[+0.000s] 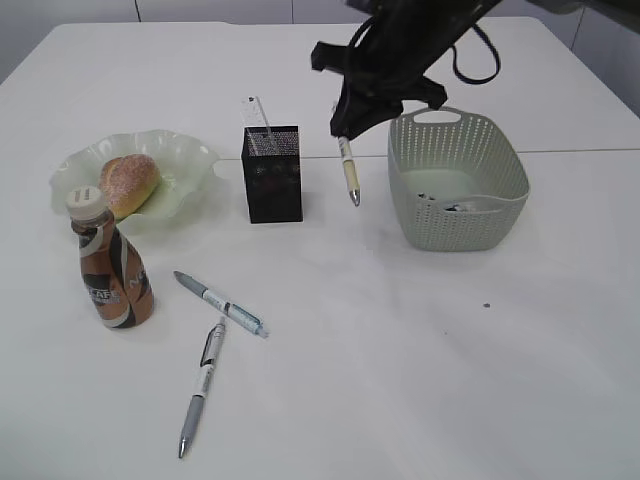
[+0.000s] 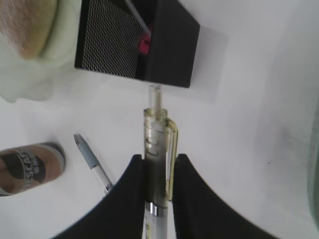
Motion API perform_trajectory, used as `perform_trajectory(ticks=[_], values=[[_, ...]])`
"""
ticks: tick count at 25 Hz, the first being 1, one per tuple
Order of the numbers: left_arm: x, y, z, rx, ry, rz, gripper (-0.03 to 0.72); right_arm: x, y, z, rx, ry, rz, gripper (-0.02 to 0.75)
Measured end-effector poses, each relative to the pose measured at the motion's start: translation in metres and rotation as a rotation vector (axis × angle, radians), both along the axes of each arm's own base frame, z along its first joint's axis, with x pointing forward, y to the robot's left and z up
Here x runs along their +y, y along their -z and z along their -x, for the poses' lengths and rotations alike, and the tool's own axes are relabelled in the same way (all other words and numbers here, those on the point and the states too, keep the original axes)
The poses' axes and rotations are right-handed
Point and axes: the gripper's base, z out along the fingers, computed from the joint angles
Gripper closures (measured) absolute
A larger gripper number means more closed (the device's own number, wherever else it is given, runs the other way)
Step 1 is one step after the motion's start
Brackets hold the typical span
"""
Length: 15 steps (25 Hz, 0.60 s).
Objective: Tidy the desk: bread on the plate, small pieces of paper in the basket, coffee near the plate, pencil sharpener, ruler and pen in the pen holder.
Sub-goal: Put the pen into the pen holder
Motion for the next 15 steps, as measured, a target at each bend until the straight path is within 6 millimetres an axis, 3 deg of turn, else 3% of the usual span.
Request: perform_trajectory(ticks=[5, 15], values=[[0.000, 0.000, 0.000, 0.000, 0.000, 0.000, 0.434, -0.030, -0.020, -0.015, -0.090, 0.034, -0.110, 0.643], [0.000, 0.000, 0.000, -0.002, -0.001, 0.000, 0.434, -0.022, -0.043, -0.035, -0.376, 0.044, -0.337, 0.643]])
